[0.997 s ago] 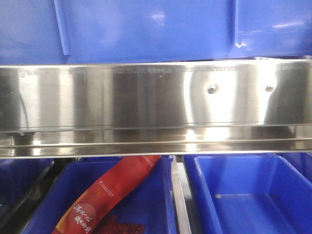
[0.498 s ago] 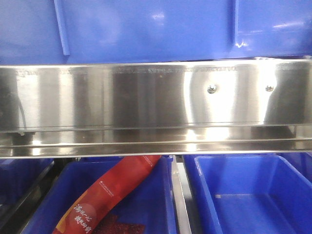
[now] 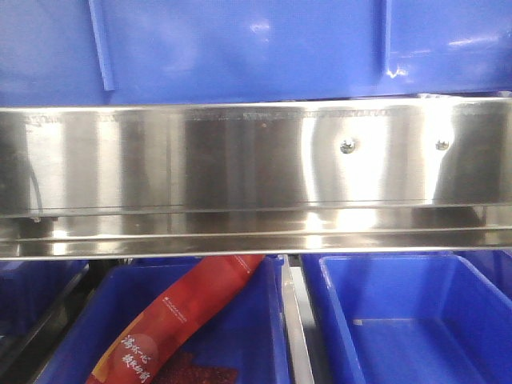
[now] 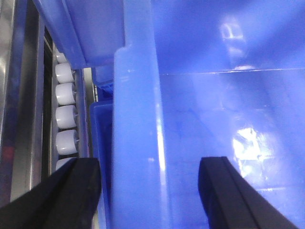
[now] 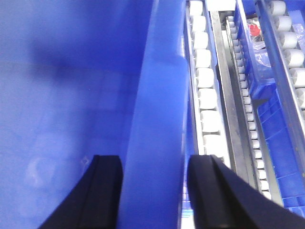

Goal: Move blue bin to conveyor side
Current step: 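Close both grippers on opposite side walls of the blue bin, then lift the gripped blue bin and pull it out of the shelf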

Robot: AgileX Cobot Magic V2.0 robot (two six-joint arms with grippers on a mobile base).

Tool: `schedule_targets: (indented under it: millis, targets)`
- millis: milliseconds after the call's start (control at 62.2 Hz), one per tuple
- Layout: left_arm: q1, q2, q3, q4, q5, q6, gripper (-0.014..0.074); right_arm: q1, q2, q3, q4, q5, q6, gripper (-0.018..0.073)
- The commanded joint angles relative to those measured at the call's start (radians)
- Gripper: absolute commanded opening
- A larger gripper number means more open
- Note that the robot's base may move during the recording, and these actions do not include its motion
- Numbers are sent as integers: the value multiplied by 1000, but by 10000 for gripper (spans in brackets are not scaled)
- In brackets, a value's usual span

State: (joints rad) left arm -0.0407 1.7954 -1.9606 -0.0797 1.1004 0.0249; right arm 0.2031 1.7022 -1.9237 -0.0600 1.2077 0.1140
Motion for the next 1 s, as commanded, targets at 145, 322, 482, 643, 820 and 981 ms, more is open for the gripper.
schedule_targets:
  millis: [145, 322, 482, 643, 820, 981]
  targets:
    - [-1, -4, -9, -3, -4, -9, 322, 2, 1, -6, -24, 13, 15, -78]
    - [-1, -4, -9, -15, 5, -9, 90, 2, 1, -6, -24, 13, 15, -78]
    - [-1, -4, -9, -23, 18, -9, -12, 2, 1, -6, -24, 13, 15, -78]
    - [-1, -6, -9, -23, 18, -11, -6, 2, -3, -10, -24, 13, 15, -80]
    - [-3, -41, -9, -23, 18, -18, -17, 2, -8, -51, -24, 13, 15, -80]
    - [-3, -90, -9, -23, 20, -32, -17, 2, -8, -101, -24, 13, 15, -81]
